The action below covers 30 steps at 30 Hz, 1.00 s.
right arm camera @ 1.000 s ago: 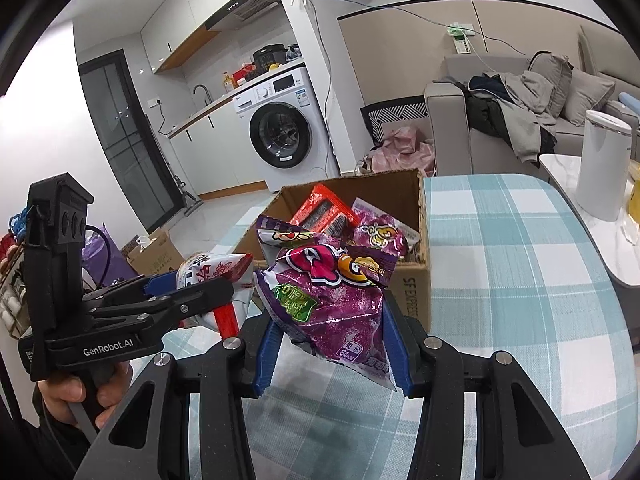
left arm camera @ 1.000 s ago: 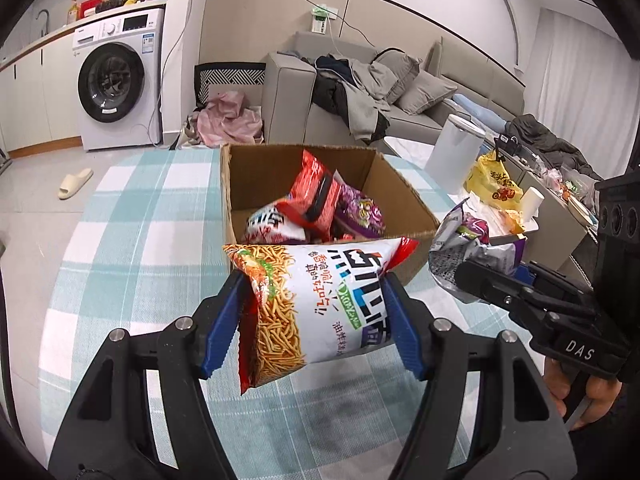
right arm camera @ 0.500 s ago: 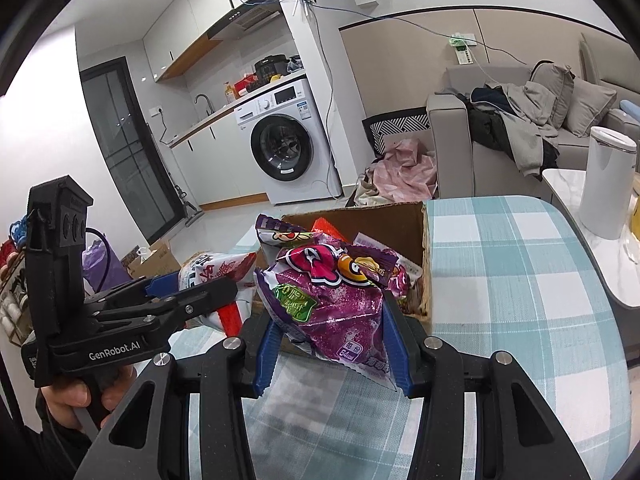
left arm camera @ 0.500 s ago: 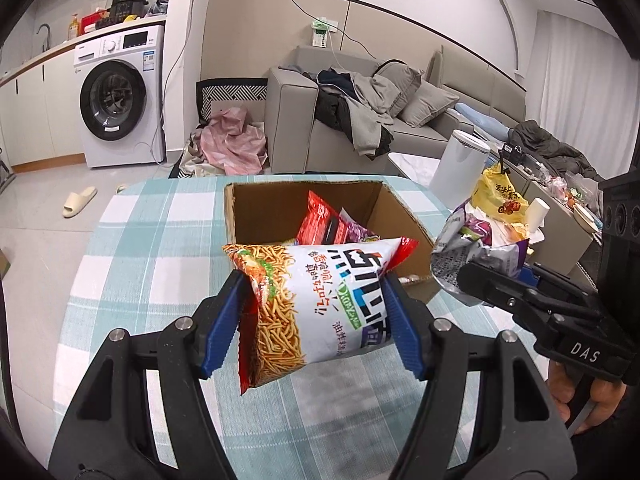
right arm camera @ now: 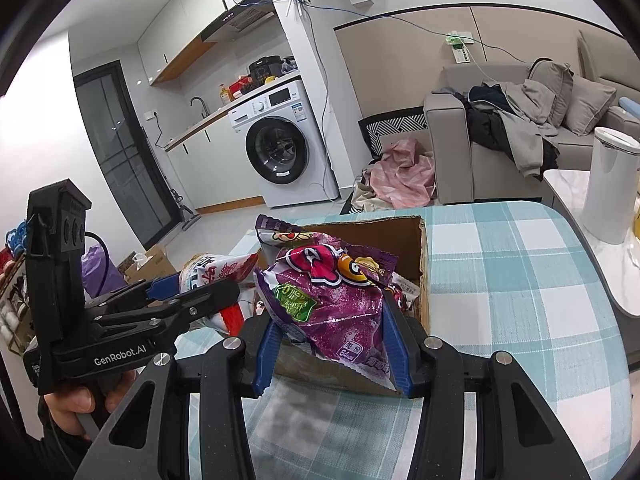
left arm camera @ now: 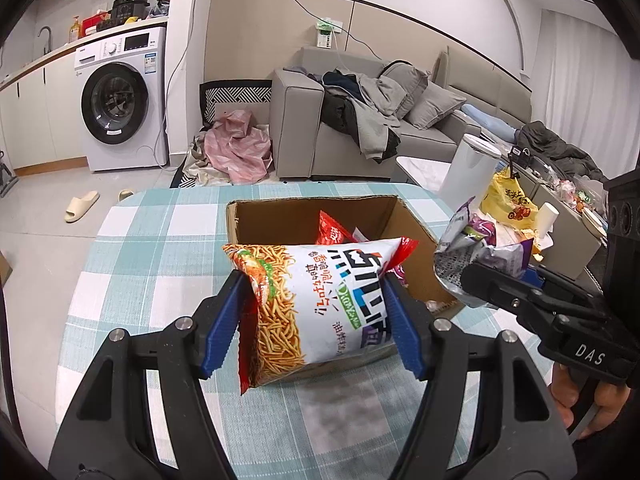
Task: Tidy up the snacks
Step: 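Lift both bags and carry them over the box, then lower both bags into the box and open both tools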
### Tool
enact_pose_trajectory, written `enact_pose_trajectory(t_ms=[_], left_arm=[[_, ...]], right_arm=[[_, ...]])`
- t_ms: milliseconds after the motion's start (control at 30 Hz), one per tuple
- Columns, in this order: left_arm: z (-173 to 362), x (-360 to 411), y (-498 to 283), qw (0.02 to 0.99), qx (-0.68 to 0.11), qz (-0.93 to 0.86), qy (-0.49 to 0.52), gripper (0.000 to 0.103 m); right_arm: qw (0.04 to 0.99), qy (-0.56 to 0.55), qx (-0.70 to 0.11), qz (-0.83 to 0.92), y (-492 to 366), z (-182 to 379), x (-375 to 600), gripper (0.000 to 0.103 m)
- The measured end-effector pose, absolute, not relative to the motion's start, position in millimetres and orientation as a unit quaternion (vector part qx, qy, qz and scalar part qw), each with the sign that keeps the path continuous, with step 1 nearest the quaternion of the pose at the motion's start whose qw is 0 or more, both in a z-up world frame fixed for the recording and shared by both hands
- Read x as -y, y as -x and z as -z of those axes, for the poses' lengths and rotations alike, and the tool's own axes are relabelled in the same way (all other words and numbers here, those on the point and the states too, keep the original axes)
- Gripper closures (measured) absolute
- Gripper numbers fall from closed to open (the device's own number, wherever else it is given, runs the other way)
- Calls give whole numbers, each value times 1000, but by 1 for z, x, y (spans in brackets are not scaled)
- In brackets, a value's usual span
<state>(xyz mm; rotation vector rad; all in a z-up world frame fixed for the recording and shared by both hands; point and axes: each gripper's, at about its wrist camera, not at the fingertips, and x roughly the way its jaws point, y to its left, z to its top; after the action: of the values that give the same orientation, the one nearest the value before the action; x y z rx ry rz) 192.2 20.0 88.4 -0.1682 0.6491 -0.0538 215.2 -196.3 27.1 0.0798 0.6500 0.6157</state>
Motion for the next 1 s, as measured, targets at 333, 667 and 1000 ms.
enact_pose_trajectory(t_ms=[333, 667, 1000], left_arm=[[-75, -25, -228, 941, -328, 22, 76, 38], [-64, -22, -250, 942, -326, 27, 71, 38], [-47, -19, -265, 939, -336, 22, 68, 38]], right_arm=[[897, -51, -328, -293, -242, -16, 185, 56], [896, -60, -334, -286, -260, -7, 183, 56], [898, -69, -338, -274, -275, 5, 182, 56]])
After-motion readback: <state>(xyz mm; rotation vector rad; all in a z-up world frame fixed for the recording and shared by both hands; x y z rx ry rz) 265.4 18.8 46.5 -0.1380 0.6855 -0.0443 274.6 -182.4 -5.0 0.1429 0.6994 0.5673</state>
